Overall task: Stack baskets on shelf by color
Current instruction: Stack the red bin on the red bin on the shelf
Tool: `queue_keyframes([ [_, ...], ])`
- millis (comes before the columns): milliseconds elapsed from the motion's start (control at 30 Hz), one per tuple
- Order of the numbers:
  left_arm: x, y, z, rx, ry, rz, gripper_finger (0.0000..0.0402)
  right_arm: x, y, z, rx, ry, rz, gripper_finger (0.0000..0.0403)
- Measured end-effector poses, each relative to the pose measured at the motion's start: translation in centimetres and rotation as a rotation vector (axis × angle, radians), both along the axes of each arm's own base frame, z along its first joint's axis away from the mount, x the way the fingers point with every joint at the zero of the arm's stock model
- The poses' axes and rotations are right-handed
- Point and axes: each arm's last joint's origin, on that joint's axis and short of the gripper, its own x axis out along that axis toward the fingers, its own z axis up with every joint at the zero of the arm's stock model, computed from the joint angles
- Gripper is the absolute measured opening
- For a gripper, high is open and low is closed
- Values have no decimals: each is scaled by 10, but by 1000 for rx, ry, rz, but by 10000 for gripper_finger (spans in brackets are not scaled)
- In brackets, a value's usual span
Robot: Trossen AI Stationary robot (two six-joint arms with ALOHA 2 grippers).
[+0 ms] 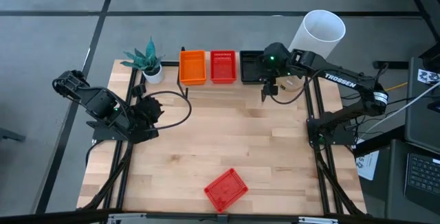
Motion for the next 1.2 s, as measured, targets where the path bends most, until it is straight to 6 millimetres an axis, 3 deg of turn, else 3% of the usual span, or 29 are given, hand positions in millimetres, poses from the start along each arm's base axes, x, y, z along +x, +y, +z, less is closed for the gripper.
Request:
queue_keyframes([
  [233, 0, 1, 0, 19, -11, 9, 92, -1, 3, 8, 16, -79, -30, 161],
  [367, 0, 1, 0, 20, -12, 10, 92, 1, 19, 6, 236, -127, -17, 161],
  [500, 0, 1, 0, 20, -13, 10, 92, -3, 43, -2, 547, -61, 26, 161],
  [667, 1, 0, 1, 13, -23, 10, 92, 1, 86, -34, 808, 66, 111, 161],
  [833, 1, 0, 1, 14, -23, 10, 92, 9, 136, -71, 756, 116, 122, 161],
  [933, 1, 0, 1, 14, -22, 10, 92, 13, 169, -77, 704, 64, 174, 161],
  [1100, 1, 0, 1, 14, -23, 10, 92, 21, 225, -70, 640, -112, 325, 161],
  [1200, 1, 0, 1, 21, -27, 14, 92, 29, 255, -78, 624, -171, 403, 161],
])
